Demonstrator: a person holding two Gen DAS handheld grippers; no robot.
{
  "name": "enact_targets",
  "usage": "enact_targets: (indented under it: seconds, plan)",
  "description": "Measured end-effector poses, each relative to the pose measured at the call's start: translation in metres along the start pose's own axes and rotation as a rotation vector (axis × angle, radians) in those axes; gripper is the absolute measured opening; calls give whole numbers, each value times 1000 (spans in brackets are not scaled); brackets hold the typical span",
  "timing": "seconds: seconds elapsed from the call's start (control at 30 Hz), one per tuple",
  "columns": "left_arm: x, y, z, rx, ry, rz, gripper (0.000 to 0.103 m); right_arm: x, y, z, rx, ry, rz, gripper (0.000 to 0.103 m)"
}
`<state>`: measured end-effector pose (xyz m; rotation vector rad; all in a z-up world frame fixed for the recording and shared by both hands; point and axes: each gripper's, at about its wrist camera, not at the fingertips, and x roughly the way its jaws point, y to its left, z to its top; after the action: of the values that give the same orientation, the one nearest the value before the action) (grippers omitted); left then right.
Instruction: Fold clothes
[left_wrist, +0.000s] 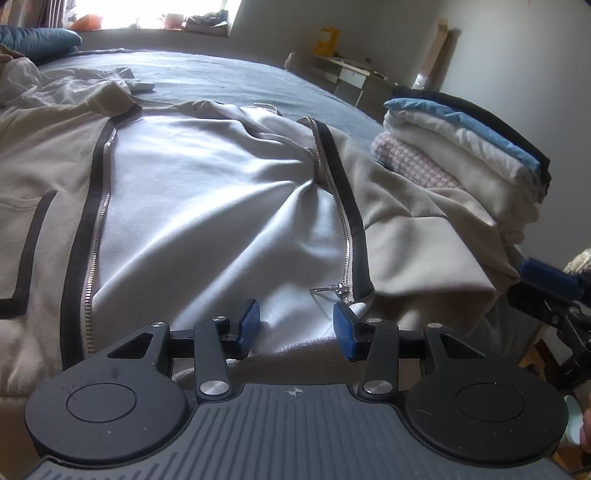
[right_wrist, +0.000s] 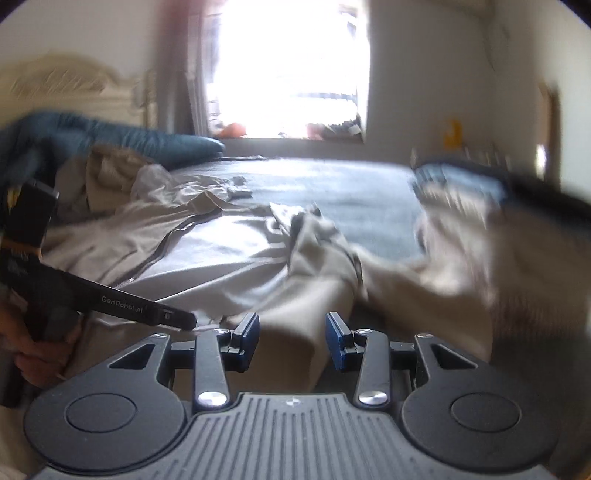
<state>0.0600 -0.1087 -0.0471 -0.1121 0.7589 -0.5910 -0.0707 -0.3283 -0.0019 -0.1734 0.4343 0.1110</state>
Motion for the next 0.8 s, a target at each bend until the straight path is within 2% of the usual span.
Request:
enact_targets:
  seconds: [0.27,0.37,0.43,0.53,0.57,0.6,0.63,0.73,0.8]
  plan:
    - [-16,8,-14,14,-17,13,44,46,66,-5,-600,13,22,41]
    - [-15,9,-20,27,-19,8,44,62,79,-20,-751,59,-13,41]
    - [-14,9,-22,29,-22,4,44,69,81,-24,-784,69,-60,39]
    - [-13,9,-23,35,-26,-1,46,74,79,-17,-734,86,-101,38]
    - [-13,9,-24,38,-27,-3,47,74,76,-13,-696,92,-108,33]
    - [-13,9,-24,42,-27,-5,48,74,73,-10,-659,94,-118,14]
    - [-13,9,-25,45,-27,-6,48,73,66,-6,-603,92,-126,11]
    - [-12,10,-26,49,-28,-10,48,60,33,13,-303,63,-115,3]
    - [-13,11,-26,48,-28,-15,48,43,-7,23,0,20,-75,3]
